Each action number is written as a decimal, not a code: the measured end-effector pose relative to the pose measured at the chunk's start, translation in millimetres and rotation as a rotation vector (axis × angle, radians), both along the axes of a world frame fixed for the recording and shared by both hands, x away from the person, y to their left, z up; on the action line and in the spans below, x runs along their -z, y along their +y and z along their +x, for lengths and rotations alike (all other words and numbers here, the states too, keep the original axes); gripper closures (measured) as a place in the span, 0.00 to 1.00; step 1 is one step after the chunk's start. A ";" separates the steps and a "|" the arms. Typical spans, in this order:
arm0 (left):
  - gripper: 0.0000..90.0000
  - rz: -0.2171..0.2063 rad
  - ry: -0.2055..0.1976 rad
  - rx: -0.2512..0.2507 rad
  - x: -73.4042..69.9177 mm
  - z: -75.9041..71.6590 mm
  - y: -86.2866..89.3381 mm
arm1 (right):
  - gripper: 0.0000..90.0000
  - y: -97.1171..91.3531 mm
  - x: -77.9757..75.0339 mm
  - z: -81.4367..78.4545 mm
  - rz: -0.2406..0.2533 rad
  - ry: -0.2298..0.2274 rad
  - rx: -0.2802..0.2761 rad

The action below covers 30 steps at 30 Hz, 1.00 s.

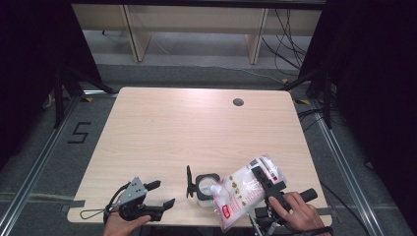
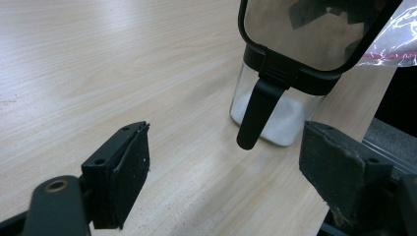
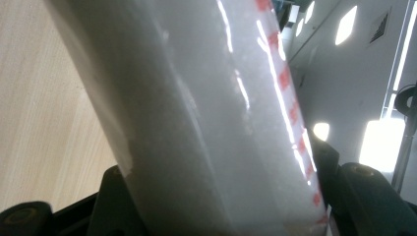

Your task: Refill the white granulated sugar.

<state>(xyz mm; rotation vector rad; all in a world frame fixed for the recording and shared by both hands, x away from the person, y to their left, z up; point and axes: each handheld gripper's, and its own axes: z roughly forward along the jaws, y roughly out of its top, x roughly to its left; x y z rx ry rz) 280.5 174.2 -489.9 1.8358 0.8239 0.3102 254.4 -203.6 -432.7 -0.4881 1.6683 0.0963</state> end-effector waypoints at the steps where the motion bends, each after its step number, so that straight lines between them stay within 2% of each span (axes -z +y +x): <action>1: 0.21 0.009 -0.006 0.004 -0.3 0.5 0.7 | 0.50 -0.1 0.2 -0.1 0.003 0.001 0.002; 3: 0.21 0.007 -0.006 0.003 -0.5 0.6 0.5 | 0.50 -0.9 2.4 -2.0 0.031 0.017 0.027; 6: 0.21 0.012 -0.010 0.005 -0.7 0.6 1.2 | 0.50 0.3 -0.2 -0.8 0.014 -0.013 -0.008; 7: 0.21 -0.004 -0.001 0.000 -0.1 0.8 0.6 | 0.50 0.8 -0.5 -1.4 0.010 -0.011 -0.003; 8: 0.21 -0.001 -0.004 0.002 -0.3 1.0 0.7 | 0.50 -0.2 2.5 -3.8 0.041 0.018 0.041; 9: 0.21 0.001 -0.005 0.004 -0.3 0.9 0.6 | 0.50 -0.5 2.6 -4.0 0.043 0.004 0.028; 10: 0.21 0.015 -0.010 0.006 -0.8 0.6 1.1 | 0.50 0.5 0.9 -3.2 0.024 0.001 0.009; 11: 0.21 0.015 -0.009 0.004 -0.8 0.4 1.1 | 0.50 0.1 2.3 -3.4 0.041 0.010 0.016; 12: 0.21 0.000 -0.005 0.004 -0.1 0.7 0.7 | 0.50 1.6 -0.3 -2.5 0.016 -0.012 -0.010; 13: 0.21 0.000 -0.004 -0.003 -0.4 0.5 0.6 | 0.50 1.8 -0.5 -2.6 0.011 -0.016 -0.012; 17: 0.21 0.001 -0.001 -0.003 -0.3 0.1 0.5 | 0.50 1.8 0.1 -2.3 0.016 -0.016 -0.013; 19: 0.21 0.011 -0.012 0.005 -0.9 0.9 1.3 | 0.50 1.3 -0.7 -2.8 0.007 -0.016 -0.009; 20: 0.21 0.009 -0.009 0.004 -0.8 0.7 1.0 | 0.50 0.3 0.5 -4.0 0.027 -0.004 0.012; 23: 0.21 -0.002 -0.001 0.000 0.0 0.8 0.8 | 0.50 0.3 -3.1 -3.5 0.021 -0.022 -0.004; 24: 0.21 -0.004 -0.002 -0.001 -0.2 0.8 0.6 | 0.50 -0.4 -1.6 -3.7 0.037 -0.012 0.007; 25: 0.21 0.009 -0.010 0.002 -0.9 0.7 1.0 | 0.50 0.3 -2.9 -3.2 0.012 -0.026 -0.007; 27: 0.21 0.006 -0.006 0.000 -0.5 0.3 0.9 | 0.50 -0.1 -0.1 -3.5 0.018 -0.004 0.020; 29: 0.21 -0.003 -0.003 -0.004 -0.4 0.4 0.7 | 0.50 -0.2 -3.1 -2.2 -0.008 -0.018 -0.005; 30: 0.21 -0.001 -0.003 -0.004 -0.6 0.3 0.7 | 0.50 -0.9 -2.7 -3.0 -0.001 -0.021 0.003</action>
